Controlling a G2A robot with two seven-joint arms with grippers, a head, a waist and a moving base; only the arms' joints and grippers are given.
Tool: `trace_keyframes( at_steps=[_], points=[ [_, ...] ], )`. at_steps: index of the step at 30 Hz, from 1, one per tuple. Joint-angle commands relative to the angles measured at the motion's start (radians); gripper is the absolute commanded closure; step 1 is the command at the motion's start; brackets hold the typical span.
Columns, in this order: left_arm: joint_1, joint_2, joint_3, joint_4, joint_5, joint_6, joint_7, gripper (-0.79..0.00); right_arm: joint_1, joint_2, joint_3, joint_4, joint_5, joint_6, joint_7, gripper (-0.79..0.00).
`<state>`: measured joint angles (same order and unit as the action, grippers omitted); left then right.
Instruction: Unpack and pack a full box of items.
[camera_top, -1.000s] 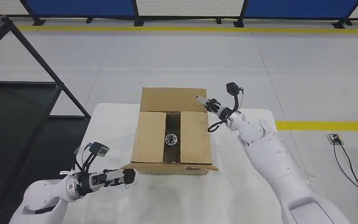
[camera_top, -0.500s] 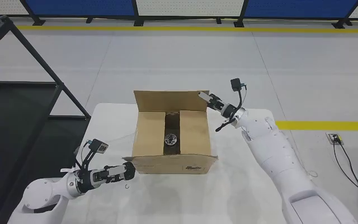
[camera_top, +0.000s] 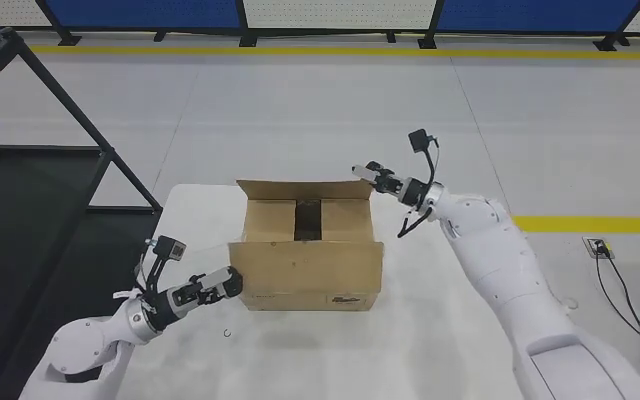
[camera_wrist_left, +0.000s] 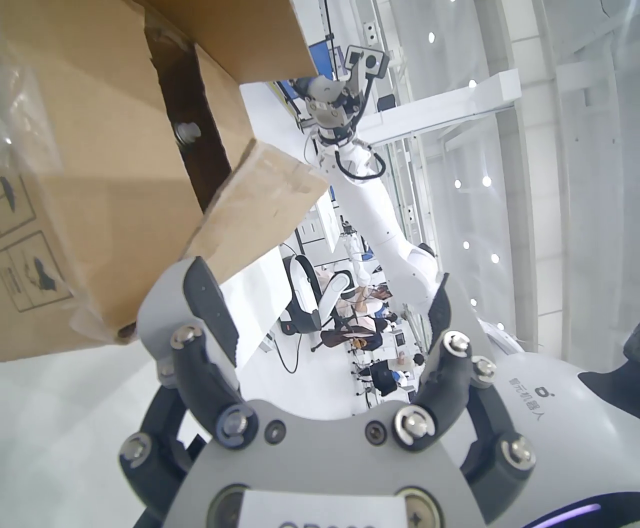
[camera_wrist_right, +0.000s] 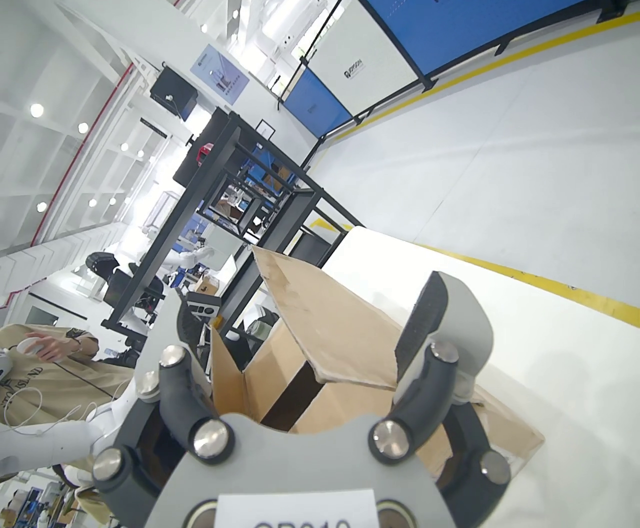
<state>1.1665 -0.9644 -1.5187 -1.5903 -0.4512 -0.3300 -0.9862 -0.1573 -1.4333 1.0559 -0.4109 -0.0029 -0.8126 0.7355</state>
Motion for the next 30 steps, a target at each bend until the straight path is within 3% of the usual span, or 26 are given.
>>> trace_keyframes(
  at_steps=[1,9,21,30],
  points=[
    [-0.002,-0.002,0.008,-0.009,0.013,0.001,0.027,-0.785,0.004,0.000,0.001,-0.016,0.018,0.019,0.046,-0.785],
    [-0.009,-0.008,0.042,-0.037,0.131,-0.001,0.147,-0.785,0.021,0.002,0.006,-0.072,0.129,0.180,0.285,-0.785],
    [-0.038,-0.016,0.079,-0.036,0.167,0.003,0.205,-0.785,0.017,0.002,-0.006,-0.099,0.100,0.224,0.273,-0.785],
    [-0.057,-0.022,0.102,-0.033,0.204,0.021,0.259,-0.785,-0.054,0.020,0.014,-0.231,0.160,0.487,0.384,-0.785]
  ],
)
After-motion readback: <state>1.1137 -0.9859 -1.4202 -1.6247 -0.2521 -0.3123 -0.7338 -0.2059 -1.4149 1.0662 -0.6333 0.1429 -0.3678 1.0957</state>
